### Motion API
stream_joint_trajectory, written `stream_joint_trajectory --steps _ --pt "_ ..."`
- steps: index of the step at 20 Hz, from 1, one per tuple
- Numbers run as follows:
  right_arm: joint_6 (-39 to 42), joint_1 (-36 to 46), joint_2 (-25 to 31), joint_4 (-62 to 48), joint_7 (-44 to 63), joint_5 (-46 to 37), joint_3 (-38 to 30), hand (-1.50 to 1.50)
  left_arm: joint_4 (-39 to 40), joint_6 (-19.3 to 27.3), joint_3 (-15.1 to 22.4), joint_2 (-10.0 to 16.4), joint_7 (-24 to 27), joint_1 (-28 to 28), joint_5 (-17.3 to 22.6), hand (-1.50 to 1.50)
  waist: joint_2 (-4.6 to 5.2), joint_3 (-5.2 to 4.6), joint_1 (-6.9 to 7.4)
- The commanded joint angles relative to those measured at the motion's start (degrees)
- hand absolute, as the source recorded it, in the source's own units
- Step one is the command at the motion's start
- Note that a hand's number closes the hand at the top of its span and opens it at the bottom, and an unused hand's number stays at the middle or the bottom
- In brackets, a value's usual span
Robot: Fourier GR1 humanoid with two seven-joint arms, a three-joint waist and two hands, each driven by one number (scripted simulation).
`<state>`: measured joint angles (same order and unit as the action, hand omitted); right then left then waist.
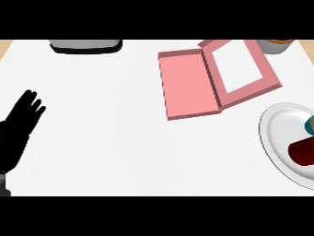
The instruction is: Pick the can from the plate and place it in the cardboard box
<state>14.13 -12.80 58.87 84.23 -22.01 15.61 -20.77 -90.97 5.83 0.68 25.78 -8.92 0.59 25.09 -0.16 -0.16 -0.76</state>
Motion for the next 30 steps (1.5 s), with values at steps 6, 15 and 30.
stream_joint_trajectory --steps 6,15,30 --pt "3.6 -3.3 10.8 9.8 18.6 -10.9 6.5 -1.50 -3.8 0.4 -0.1 -0.5 -2.3 -0.5 0.3 0.00 0.08 0.05 1.12" --pt "10.1 4.9 5.9 9.5 32.6 -12.2 16.1 -1.50 -0.4 0.0 -0.7 -2.9 -1.2 1.6 -2.2 0.00 0.30 0.16 1.15" --pt "20.0 12.2 -3.6 2.5 32.6 -23.5 14.4 -1.50 0.7 -6.9 -5.5 -3.9 0.0 -1.6 -3.9 0.00 0.21 0.17 1.08"
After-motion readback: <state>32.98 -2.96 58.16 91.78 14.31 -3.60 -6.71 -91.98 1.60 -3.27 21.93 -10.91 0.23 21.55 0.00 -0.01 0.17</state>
